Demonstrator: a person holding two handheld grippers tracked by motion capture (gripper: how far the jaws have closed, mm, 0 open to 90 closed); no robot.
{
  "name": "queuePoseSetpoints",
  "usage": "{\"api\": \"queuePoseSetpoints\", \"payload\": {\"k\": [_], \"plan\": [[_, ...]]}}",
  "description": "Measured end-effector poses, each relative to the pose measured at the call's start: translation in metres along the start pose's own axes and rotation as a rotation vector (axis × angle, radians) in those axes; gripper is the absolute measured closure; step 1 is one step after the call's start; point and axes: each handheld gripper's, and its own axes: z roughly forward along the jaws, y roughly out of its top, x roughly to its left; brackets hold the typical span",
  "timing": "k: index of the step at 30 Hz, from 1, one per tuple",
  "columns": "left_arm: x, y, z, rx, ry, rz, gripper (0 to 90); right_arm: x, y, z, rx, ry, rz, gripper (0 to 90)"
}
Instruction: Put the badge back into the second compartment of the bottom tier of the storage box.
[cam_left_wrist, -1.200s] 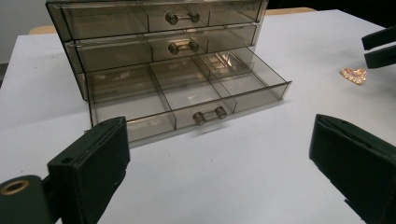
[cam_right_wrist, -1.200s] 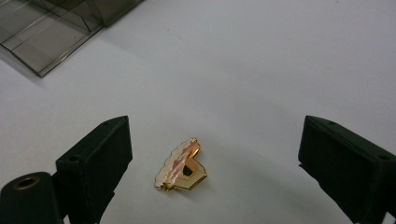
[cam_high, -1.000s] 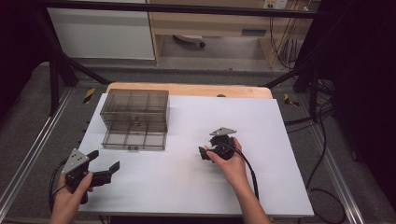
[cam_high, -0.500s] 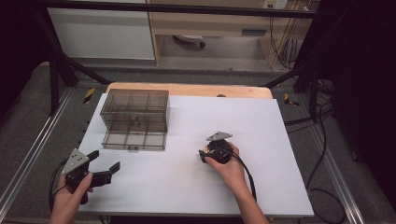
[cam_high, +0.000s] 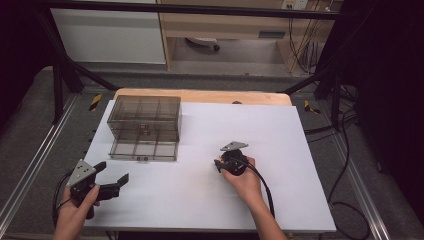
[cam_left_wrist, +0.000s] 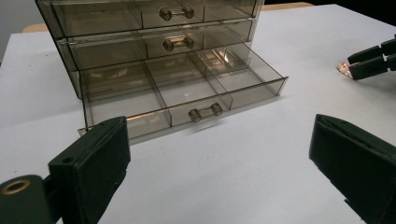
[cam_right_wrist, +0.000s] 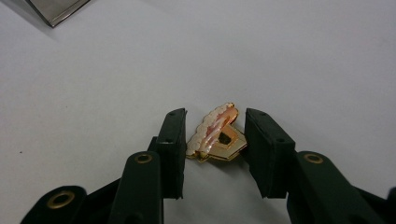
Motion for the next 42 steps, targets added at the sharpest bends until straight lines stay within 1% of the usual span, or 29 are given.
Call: {"api": "queuePoseSetpoints", "payload": {"k": [2,4,7,14,17,20,22,24,28,30,31,32,35,37,38,42], "plan": [[0.000,0.000,0.000,0.001,0.001,0.000,5.2,0.000,0.001,-0.001,-0.014,-0.002,0.003,64.4],[0.000,0.000,0.000,0.001,0.001,0.001,5.3,0.000,0.002,-0.001,-0.021,0.000,0.009,65.4],[0.000,0.000,0.000,0.002,0.001,0.002,5.2,0.001,0.002,0.000,-0.024,-0.008,0.004,67.6],[0.000,0.000,0.001,0.007,-0.001,0.005,5.3,0.002,0.004,-0.001,-0.029,-0.012,0.006,70.3],[0.000,0.000,0.001,0.006,-0.001,0.007,5.3,0.004,0.005,-0.002,-0.042,-0.006,0.011,71.5],[0.000,0.000,0.001,0.008,0.000,0.007,5.3,0.006,0.007,-0.002,-0.051,0.000,0.000,72.1],[-0.001,0.000,0.001,0.009,0.000,0.008,5.4,0.008,0.007,-0.001,-0.047,0.002,-0.009,72.9],[-0.001,0.000,0.001,0.010,-0.001,0.008,5.4,0.010,0.007,0.000,-0.041,-0.006,-0.027,73.2],[-0.001,-0.001,0.002,0.014,-0.002,0.008,5.4,0.012,0.006,0.002,-0.040,-0.018,-0.037,73.5],[-0.001,-0.001,0.002,0.015,-0.002,0.007,5.3,0.013,0.006,0.003,-0.040,-0.026,-0.043,71.9],[-0.001,-0.001,0.002,0.015,-0.002,0.005,5.4,0.014,0.005,0.006,-0.031,-0.033,-0.054,68.7],[0.000,-0.001,0.002,0.016,-0.002,0.005,5.4,0.015,0.004,0.008,-0.021,-0.034,-0.059,68.5],[0.000,-0.001,0.003,0.019,-0.001,0.001,5.4,0.015,0.004,0.008,-0.020,-0.030,-0.051,69.5],[0.000,-0.002,0.003,0.022,-0.001,-0.003,5.4,0.015,0.004,0.008,-0.020,-0.022,-0.041,72.2],[0.000,-0.002,0.003,0.022,-0.001,-0.004,5.4,0.015,0.003,0.008,-0.020,-0.019,-0.041,74.2],[0.001,-0.002,0.003,0.023,-0.002,-0.002,5.5,0.016,0.003,0.006,-0.012,-0.013,-0.053,75.8]]}}
